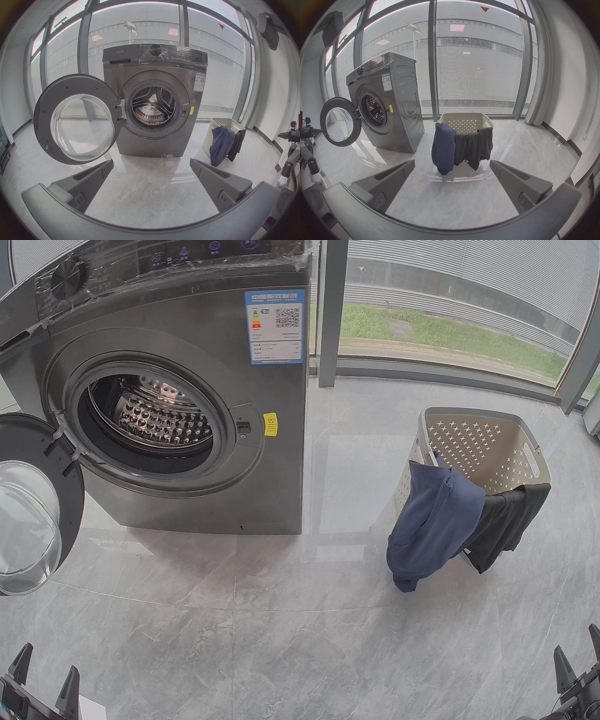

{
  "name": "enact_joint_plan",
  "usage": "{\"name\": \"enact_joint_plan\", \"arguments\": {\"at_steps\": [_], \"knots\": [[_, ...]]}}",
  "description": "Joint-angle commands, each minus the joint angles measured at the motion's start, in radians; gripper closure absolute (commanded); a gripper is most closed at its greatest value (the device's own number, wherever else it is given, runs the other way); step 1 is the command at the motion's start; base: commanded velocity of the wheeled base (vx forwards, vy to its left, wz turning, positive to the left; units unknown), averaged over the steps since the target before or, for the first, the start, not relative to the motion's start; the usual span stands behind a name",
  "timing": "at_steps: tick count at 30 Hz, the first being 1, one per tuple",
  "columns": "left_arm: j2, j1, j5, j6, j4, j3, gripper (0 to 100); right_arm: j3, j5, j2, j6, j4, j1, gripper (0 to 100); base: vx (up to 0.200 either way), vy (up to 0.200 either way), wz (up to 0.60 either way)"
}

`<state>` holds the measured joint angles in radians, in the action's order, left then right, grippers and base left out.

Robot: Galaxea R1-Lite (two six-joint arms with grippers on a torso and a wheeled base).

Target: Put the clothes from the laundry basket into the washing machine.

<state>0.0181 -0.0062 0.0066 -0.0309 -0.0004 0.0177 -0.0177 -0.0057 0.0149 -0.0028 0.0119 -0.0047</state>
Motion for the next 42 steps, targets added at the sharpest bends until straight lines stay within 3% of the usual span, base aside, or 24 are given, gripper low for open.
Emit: {"name": "enact_joint_plan", "arguments": {"at_steps": [1, 8, 17, 26, 42], "knots": [[-0.012, 0.000, 0.001, -0.001, -0.001, -0.018, 0, 0.013, 0.000, -0.007, 0.000, 0.000, 0.000, 0, 0.000, -0.200, 0.00], [-0.012, 0.000, 0.001, -0.003, -0.001, -0.018, 0, 0.013, 0.000, -0.007, 0.000, 0.000, 0.000, 0, 0.000, -0.029, 0.00], [-0.012, 0.000, 0.001, -0.004, -0.001, -0.018, 0, 0.013, 0.000, -0.007, 0.000, 0.000, 0.000, 0, 0.200, 0.000, 0.00], [-0.012, 0.000, 0.003, -0.004, -0.001, -0.018, 0, 0.013, 0.000, -0.007, 0.000, 0.000, 0.000, 0, 0.000, 0.000, 0.00], [-0.012, 0.000, 0.001, -0.006, -0.001, -0.018, 0, 0.013, 0.000, -0.007, 0.000, 0.000, 0.000, 0, 0.000, -0.200, 0.00]]}}
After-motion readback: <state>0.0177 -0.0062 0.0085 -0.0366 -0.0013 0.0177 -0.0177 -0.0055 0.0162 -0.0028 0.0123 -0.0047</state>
